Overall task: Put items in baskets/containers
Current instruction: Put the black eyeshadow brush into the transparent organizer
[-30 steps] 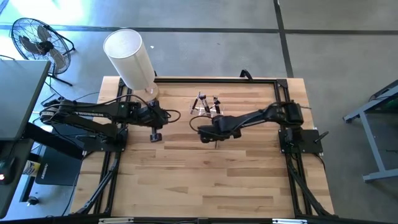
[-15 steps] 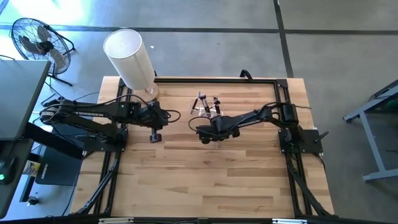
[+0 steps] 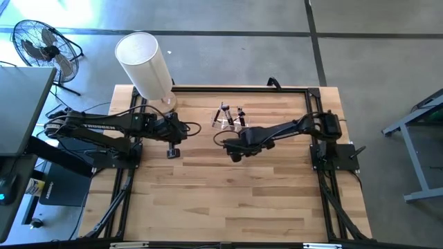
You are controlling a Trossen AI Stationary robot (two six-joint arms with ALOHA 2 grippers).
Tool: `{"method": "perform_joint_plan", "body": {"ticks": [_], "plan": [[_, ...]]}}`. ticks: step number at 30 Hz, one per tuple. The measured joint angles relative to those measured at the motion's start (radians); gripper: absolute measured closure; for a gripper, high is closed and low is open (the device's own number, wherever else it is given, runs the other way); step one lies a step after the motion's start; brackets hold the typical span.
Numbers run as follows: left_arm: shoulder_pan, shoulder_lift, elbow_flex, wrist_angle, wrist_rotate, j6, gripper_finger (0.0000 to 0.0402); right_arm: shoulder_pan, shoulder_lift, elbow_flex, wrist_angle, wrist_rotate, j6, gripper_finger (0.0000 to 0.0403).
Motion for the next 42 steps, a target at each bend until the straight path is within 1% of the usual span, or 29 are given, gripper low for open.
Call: {"method": "perform_joint_plan", "body": {"ticks": [3,8,12,17,22,26,31,34,39,42], "plan": [[0.000,0.000,0.000,0.002,0.000,0.000,0.0401,-0.014,-0.005,0.000,0.009,-0.007,-0.120,0.0377],[0.000,0.000,0.000,0.007,0.000,0.000,0.0401,-0.054,-0.006,-0.033,0.049,-0.032,-0.400,0.0348],[0.000,0.000,0.000,0.007,0.000,0.000,0.0401,-0.091,-0.006,-0.094,0.131,-0.108,-0.592,0.0330],[0.000,0.000,0.000,0.007,0.000,-0.042,0.0401,-0.113,-0.006,-0.133,0.164,-0.092,-0.754,0.0323],[0.000,0.000,0.000,0.016,-0.001,-0.052,0.0402,-0.113,-0.006,-0.137,0.203,-0.100,-0.919,0.0322],[0.000,0.000,-0.001,0.048,-0.004,-0.095,0.0401,-0.113,-0.006,-0.137,0.262,-0.131,-0.991,0.0322],[0.000,0.000,-0.001,0.090,-0.006,-0.124,0.0401,-0.113,-0.007,-0.152,0.299,-0.130,-1.043,0.0326],[0.000,0.000,-0.001,0.114,-0.006,-0.146,0.0401,-0.115,-0.013,-0.187,0.342,-0.144,-1.060,0.0344],[0.000,0.000,-0.001,0.129,-0.006,-0.153,0.0401,-0.115,-0.017,-0.240,0.438,-0.159,-1.070,0.0393],[0.000,0.000,-0.001,0.147,-0.006,-0.153,0.0401,-0.115,-0.017,-0.248,0.443,-0.161,-1.070,0.0398]]}}
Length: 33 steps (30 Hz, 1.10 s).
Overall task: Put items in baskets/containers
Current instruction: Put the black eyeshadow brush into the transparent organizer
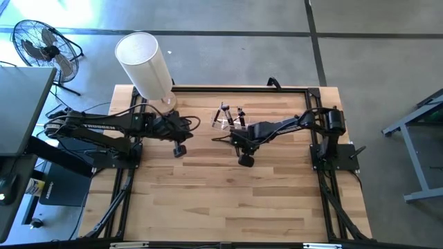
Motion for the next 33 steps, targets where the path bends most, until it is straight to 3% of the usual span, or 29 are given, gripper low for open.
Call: {"method": "perform_joint_plan", "body": {"ticks": [8,16,20,26,33], "plan": [[0.000,0.000,0.000,0.025,0.003,0.000,0.0401,0.026,-0.016,0.043,-0.090,0.033,0.005,0.0402],[0.000,0.080,0.000,0.051,0.002,0.033,0.0394,0.039,-0.064,0.154,-0.192,-0.050,0.098,0.0403],[0.000,0.157,0.001,0.112,0.008,0.116,0.0361,0.046,-0.064,0.230,-0.228,-0.073,0.129,0.0403],[-0.006,0.264,0.013,0.173,0.026,0.251,0.0280,0.058,-0.065,0.333,-0.302,-0.077,0.171,0.0403],[-0.065,0.328,0.017,0.279,-0.079,0.393,0.0226,0.058,-0.066,0.400,-0.318,-0.081,0.205,0.0403]]}}
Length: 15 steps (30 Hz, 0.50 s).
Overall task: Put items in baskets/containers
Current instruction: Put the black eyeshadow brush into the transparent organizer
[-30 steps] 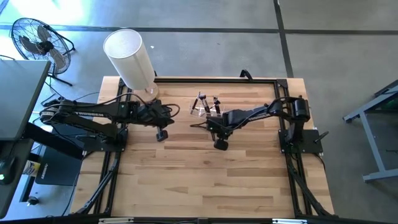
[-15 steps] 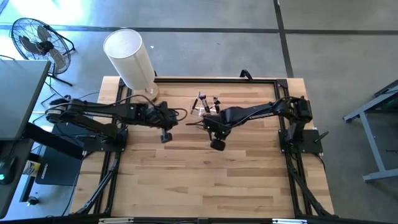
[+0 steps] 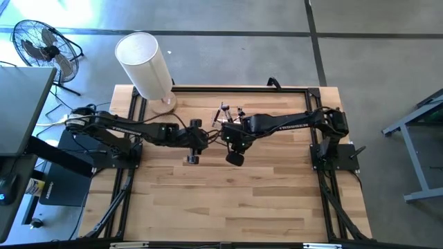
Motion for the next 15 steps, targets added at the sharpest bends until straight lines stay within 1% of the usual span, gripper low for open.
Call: {"method": "perform_joint_plan", "body": {"ticks": [3,9,15], "plan": [[-0.016,0.024,0.000,0.039,-0.038,0.032,0.0223,0.000,0.000,0.007,0.000,-0.001,0.001,0.0403],[-0.021,0.028,0.000,0.067,-0.043,0.057,0.0224,0.000,0.000,0.008,0.025,-0.001,0.000,0.0403],[-0.021,0.028,0.000,0.075,-0.050,0.078,0.0252,0.000,0.000,0.008,0.084,-0.003,-0.015,0.0403]]}}
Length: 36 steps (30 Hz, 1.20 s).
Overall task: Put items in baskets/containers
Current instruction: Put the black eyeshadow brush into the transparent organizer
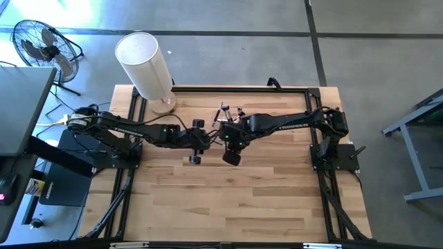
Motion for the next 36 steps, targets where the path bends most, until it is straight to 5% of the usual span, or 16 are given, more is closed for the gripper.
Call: {"method": "perform_joint_plan", "body": {"ticks": [16,26,36], "plan": [[0.000,0.000,0.000,-0.002,-0.001,0.001,0.0315,0.000,0.000,0.000,0.055,-0.002,-0.011,0.0403],[0.000,0.019,0.000,-0.020,0.012,-0.011,0.0390,-0.001,-0.002,0.001,0.078,-0.002,-0.011,0.0403],[0.001,0.016,0.000,-0.049,0.031,-0.060,0.0394,0.000,-0.002,0.001,0.105,-0.003,-0.011,0.0403]]}}
